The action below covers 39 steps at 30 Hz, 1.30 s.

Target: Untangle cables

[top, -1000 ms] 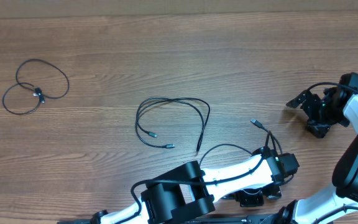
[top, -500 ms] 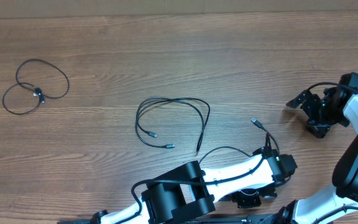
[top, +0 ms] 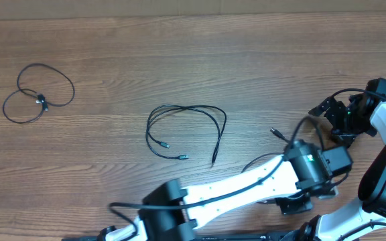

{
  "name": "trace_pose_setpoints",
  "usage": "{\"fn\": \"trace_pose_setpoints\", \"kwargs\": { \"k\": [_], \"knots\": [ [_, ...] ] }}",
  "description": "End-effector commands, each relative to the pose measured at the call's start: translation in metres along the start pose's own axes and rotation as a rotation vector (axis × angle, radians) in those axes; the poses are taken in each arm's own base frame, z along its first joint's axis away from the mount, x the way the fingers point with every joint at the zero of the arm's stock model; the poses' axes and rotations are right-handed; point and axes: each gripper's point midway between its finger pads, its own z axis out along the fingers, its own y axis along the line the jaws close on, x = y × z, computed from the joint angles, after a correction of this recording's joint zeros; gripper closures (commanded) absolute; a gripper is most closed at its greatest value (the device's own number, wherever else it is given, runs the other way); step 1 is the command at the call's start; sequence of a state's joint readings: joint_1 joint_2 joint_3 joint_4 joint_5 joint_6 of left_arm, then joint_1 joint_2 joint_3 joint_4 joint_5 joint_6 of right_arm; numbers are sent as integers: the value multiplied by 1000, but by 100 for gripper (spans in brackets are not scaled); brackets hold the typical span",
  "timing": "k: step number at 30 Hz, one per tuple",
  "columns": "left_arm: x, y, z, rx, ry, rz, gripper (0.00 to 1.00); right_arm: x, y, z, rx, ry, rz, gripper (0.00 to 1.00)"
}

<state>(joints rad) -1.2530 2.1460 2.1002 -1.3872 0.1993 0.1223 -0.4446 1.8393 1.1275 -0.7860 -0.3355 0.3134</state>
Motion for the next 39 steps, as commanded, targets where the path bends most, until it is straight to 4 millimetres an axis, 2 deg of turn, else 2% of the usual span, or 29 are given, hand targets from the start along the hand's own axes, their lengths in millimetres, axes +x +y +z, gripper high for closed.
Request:
{"fn": "trace_pose_setpoints", "kwargs": {
  "k": [1, 4, 6, 7, 11, 17, 21, 25, 28, 34, 39],
  "knots": [
    [-9, 16, -56, -93, -139, -60, 96, -9, 4, -4, -7, -24, -12, 0],
    [-4, 50, -85, -232, -200, -195, 96, -9, 4, -4, -6, -24, -11, 0],
    [5, 78, -104, -339, -236, -338, 96, -9, 4, -4, -6, -24, -12, 0],
    [14, 98, -119, -395, -270, -462, 96, -9, 4, -4, -6, -24, -12, 0],
    [31, 133, -153, -419, -358, -650, 96, -9, 4, -4, -6, -24, -12, 0],
    [57, 186, -217, -426, -566, -849, 96, -9, 4, -4, -6, -24, -12, 0],
    [88, 229, -254, -461, -679, -984, 96, -9, 4, -4, -7, -24, -12, 0],
    [134, 271, -269, -508, -705, -1163, 96, -9, 4, -4, -6, -24, -12, 0],
    [169, 295, -277, -521, -724, -1313, 96, -9, 4, -4, -6, -24, -12, 0],
    [230, 323, -288, -498, -758, -1550, 96, -9, 4, -4, -6, -24, -11, 0],
    [298, 341, -298, -622, -743, -1755, 96, -9, 4, -4, -6, -24, -12, 0]
  ]
}}
